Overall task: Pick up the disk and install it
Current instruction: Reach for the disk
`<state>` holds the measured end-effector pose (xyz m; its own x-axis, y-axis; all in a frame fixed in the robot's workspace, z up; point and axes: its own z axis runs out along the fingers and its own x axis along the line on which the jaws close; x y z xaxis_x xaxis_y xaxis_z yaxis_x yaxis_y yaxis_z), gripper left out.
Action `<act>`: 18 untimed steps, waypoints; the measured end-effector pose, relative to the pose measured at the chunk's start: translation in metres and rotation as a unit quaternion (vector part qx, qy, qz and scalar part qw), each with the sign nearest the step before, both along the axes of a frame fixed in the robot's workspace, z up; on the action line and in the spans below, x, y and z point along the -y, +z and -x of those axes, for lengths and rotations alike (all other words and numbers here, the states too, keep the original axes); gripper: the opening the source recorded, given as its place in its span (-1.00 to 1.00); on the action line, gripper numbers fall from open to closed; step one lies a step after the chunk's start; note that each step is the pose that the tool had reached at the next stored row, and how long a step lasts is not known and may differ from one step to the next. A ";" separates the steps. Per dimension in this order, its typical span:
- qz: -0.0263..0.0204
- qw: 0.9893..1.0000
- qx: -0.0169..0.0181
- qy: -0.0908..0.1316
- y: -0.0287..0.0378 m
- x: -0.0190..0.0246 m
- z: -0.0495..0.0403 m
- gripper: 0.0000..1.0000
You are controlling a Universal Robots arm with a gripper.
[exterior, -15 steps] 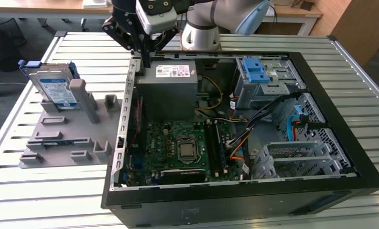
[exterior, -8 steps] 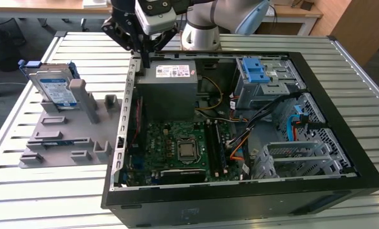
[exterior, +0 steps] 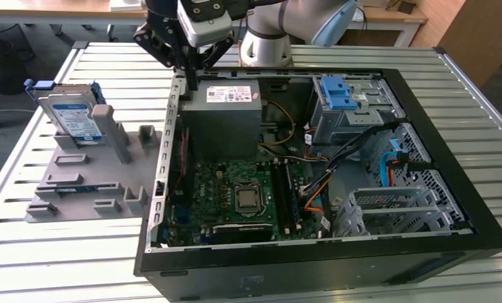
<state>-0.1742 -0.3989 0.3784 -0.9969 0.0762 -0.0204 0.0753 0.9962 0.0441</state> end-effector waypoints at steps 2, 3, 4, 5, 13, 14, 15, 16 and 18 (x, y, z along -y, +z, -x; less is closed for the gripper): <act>0.000 1.000 0.000 0.000 -0.0002 0.0000 0.0002 -0.79; 0.000 1.000 0.000 0.000 -0.0002 0.0000 0.0004 -0.79; 0.000 1.000 0.000 0.000 -0.0003 0.0000 0.0005 -0.79; 0.000 1.000 0.000 0.000 -0.0004 0.0000 0.0007 -0.79; 0.000 1.000 0.000 0.000 -0.0010 0.0000 0.0021 -0.79; 0.000 1.000 0.000 0.000 -0.0018 0.0000 0.0043 -0.79; 0.000 1.000 0.000 0.000 -0.0029 0.0000 0.0054 -0.79; 0.000 1.000 0.000 0.000 -0.0030 0.0000 0.0055 -0.79; 0.000 1.000 0.000 0.000 -0.0032 0.0000 0.0058 -0.79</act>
<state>-0.1801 -0.3989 0.3752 -0.9969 0.0762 -0.0201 0.0753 0.9962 0.0440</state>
